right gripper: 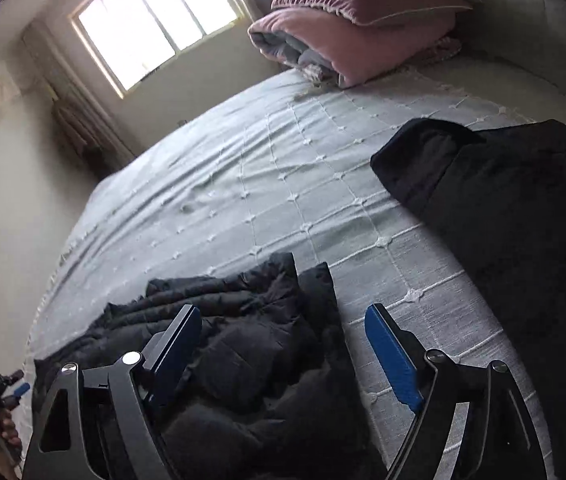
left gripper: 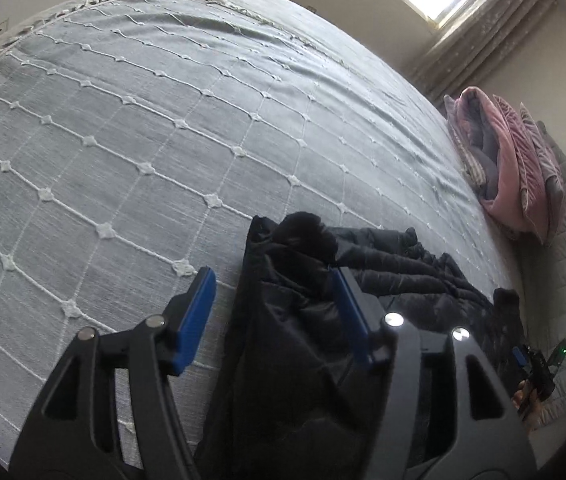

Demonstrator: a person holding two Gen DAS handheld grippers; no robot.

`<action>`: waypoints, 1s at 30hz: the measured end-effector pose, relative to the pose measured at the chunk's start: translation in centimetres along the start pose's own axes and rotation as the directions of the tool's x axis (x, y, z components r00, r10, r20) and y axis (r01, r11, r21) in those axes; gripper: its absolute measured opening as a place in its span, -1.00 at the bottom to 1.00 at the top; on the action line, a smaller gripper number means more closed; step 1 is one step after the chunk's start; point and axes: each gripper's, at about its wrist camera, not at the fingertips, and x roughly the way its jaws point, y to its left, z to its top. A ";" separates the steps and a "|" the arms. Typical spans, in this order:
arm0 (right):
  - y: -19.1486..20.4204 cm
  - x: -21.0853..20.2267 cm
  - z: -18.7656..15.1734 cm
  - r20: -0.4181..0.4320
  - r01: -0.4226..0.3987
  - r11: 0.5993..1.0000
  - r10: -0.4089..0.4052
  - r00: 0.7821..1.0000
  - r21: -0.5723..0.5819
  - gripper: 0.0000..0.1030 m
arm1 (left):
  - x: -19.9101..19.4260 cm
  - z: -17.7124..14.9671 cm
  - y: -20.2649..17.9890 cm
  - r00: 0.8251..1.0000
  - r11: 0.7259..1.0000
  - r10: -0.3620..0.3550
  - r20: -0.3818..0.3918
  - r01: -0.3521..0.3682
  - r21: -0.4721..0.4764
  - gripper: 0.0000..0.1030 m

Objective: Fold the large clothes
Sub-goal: 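Grasp the jacket hem with both grippers and fold it toward the collar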

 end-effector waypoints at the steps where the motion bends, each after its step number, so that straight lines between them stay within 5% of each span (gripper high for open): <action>1: 0.1 0.8 -0.1 -0.011 0.010 1.000 -0.011 1.000 -0.022 0.60 | 0.7 0.0 -0.6 1.000 0.999 0.017 -0.007 -0.017 0.030 0.20; 4: 1.2 3.3 -0.2 -0.066 0.014 0.994 -0.022 0.998 -0.110 0.32 | 2.5 0.0 -2.2 0.997 0.992 0.073 -0.015 -0.072 0.100 0.18; 5: 1.5 4.3 -0.2 -0.098 0.017 0.991 -0.031 0.995 -0.136 0.02 | 3.0 0.1 -2.3 0.996 0.990 0.090 -0.018 -0.087 0.108 0.12; 6: 1.8 5.2 -0.3 -0.129 0.024 0.987 -0.045 0.991 -0.158 -0.38 | 3.5 0.2 -2.4 0.994 0.988 0.109 -0.024 -0.106 0.112 -0.34; 7: 1.9 5.9 -0.4 -0.157 0.016 0.986 -0.043 0.987 -0.165 -0.54 | 3.7 0.2 -2.4 0.992 0.987 0.120 -0.032 -0.116 0.113 -0.76; 9: 2.1 6.9 -0.6 -0.190 -0.013 0.984 -0.021 0.982 -0.176 -0.82 | 3.3 0.4 -2.6 0.992 0.985 0.129 -0.003 -0.128 0.116 -0.83; 15: 2.8 3.5 0.5 -0.066 -0.027 0.986 0.016 0.998 -0.166 -0.90 | 0.2 2.2 -5.9 0.979 0.975 0.145 0.145 -0.166 0.150 -0.88; 20: 4.1 2.0 2.4 0.021 0.022 0.984 -0.019 1.000 -0.179 -0.91 | 0.7 4.2 -9.5 0.945 0.937 0.246 0.217 -0.289 0.196 -0.88; 30: 4.2 9.2 3.1 -0.037 0.171 0.973 -0.179 0.983 -0.156 -0.91 | 10.7 4.1 -8.6 0.872 0.849 0.463 0.160 -0.488 0.201 -0.88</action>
